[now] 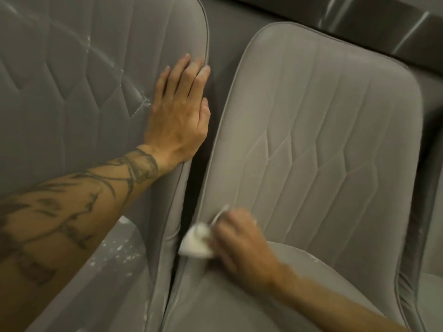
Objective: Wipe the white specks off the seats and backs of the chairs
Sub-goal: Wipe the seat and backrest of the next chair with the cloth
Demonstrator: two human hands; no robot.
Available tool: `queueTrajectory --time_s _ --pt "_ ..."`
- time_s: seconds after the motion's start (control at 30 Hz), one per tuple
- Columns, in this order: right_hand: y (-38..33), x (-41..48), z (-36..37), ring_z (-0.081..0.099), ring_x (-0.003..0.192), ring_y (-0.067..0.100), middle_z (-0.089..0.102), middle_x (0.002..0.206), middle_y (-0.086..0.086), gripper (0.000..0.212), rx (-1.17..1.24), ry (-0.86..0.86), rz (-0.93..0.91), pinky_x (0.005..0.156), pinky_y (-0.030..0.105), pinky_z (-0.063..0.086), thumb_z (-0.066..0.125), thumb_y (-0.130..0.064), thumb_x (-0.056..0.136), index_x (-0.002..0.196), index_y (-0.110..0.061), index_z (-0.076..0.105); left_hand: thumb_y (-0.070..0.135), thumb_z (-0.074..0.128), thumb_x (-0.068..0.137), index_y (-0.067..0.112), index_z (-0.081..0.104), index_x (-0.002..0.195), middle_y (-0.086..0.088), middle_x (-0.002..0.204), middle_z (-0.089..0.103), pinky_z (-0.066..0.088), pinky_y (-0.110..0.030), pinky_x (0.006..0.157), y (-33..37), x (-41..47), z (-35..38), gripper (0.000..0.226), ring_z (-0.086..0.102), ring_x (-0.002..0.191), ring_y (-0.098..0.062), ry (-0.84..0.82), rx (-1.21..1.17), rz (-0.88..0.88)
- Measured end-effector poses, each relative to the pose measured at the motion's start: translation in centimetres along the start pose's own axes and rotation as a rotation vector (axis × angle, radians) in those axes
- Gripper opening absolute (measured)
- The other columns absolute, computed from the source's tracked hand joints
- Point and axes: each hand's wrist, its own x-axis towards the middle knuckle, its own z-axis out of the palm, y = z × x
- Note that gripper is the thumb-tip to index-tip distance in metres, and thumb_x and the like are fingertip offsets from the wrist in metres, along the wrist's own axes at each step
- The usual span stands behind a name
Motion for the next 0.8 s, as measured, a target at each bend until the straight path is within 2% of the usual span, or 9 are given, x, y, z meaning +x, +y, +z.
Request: queueTrajectory --time_s 0.07,0.13,0.2,0.33,0.43,0.57,0.63,0.73,0.8 --pt "2.0 2.8 -1.7 0.046 0.088 0.019 0.049 0.101 0.005 0.021 -0.050 0.190 0.193 0.075 0.037 0.043 0.051 -0.029 0.103 0.097 -0.010 0.058 0.023 0.036 0.102 0.009 0.034 0.158 -0.008 0.167 0.031 0.012 -0.050 0.129 0.0 0.1 -0.1 0.057 0.019 0.158 -0.027 -0.009 0.015 0.000" --pt "2.9 4.4 -2.7 0.045 0.088 0.015 0.050 0.102 0.005 0.019 -0.040 0.258 0.324 0.074 0.032 0.044 0.052 -0.028 0.102 0.098 -0.010 0.058 0.024 0.036 0.103 0.009 0.034 0.159 -0.009 0.167 0.030 0.011 -0.050 0.129 0.1 0.1 -0.2 0.058 0.018 0.159 -0.027 -0.024 0.020 -0.004" --pt "1.7 3.4 -2.1 0.046 0.088 0.015 0.050 0.102 0.004 0.012 0.030 0.165 0.313 0.076 0.029 0.043 0.056 -0.021 0.100 0.099 -0.010 0.058 0.024 0.035 0.103 0.009 0.033 0.159 -0.009 0.168 0.029 0.010 -0.050 0.129 0.2 0.2 -0.4 0.058 0.018 0.159 -0.028 -0.040 0.032 -0.002" --pt "-3.4 -2.0 -0.7 0.049 0.092 0.024 0.051 0.102 0.005 0.022 0.169 -0.191 0.202 0.085 0.037 0.044 0.047 -0.031 0.104 0.101 -0.012 0.057 0.029 0.034 0.104 0.009 0.030 0.160 -0.010 0.168 0.028 0.010 -0.050 0.129 0.4 0.2 -0.7 0.059 0.017 0.159 -0.029 -0.071 0.071 0.003" --pt "-6.6 -3.5 -0.4 0.051 0.094 0.029 0.054 0.103 0.008 0.022 0.209 -0.207 0.310 0.086 0.043 0.042 0.047 -0.034 0.104 0.103 -0.015 0.056 0.032 0.034 0.106 0.007 0.028 0.159 -0.013 0.167 0.028 0.011 -0.051 0.129 0.6 0.1 -1.0 0.059 0.018 0.158 -0.032 -0.085 0.091 0.009" --pt "-9.2 -4.1 -0.7 0.050 0.092 0.033 0.050 0.101 0.009 0.013 0.290 -0.315 0.128 0.080 0.043 0.038 0.053 -0.031 0.100 0.107 -0.020 0.050 0.032 0.040 0.106 0.007 0.034 0.153 -0.018 0.158 0.036 0.015 -0.051 0.126 1.8 -2.2 -2.1 0.054 0.030 0.150 -0.036 -0.056 0.041 0.000" --pt "-7.0 -4.0 -1.1 0.051 0.097 0.035 0.053 0.108 0.013 0.015 0.238 -0.298 0.245 0.083 0.045 0.042 0.050 -0.029 0.102 0.110 -0.017 0.052 0.032 0.042 0.105 0.007 0.038 0.149 -0.020 0.152 0.039 0.021 -0.053 0.121 2.9 -4.9 -2.8 0.051 0.038 0.141 -0.038 -0.038 0.016 -0.018" --pt "-3.3 -4.2 -1.6 0.054 0.106 0.040 0.055 0.117 0.019 0.025 0.065 -0.268 0.642 0.091 0.049 0.041 0.047 -0.028 0.102 0.117 -0.010 0.055 0.034 0.042 0.103 0.006 0.040 0.147 -0.019 0.147 0.042 0.029 -0.053 0.114 4.1 -9.4 -4.1 0.052 0.044 0.134 -0.041 -0.086 -0.052 -0.027" --pt "-3.9 -5.0 -1.5 0.054 0.101 0.042 0.056 0.115 0.021 0.026 0.040 -0.238 0.668 0.088 0.049 0.042 0.046 -0.030 0.101 0.119 -0.013 0.054 0.035 0.043 0.102 0.006 0.040 0.148 -0.019 0.146 0.042 0.032 -0.054 0.111 4.7 -12.1 -4.4 0.055 0.045 0.132 -0.042 -0.137 -0.077 -0.027"
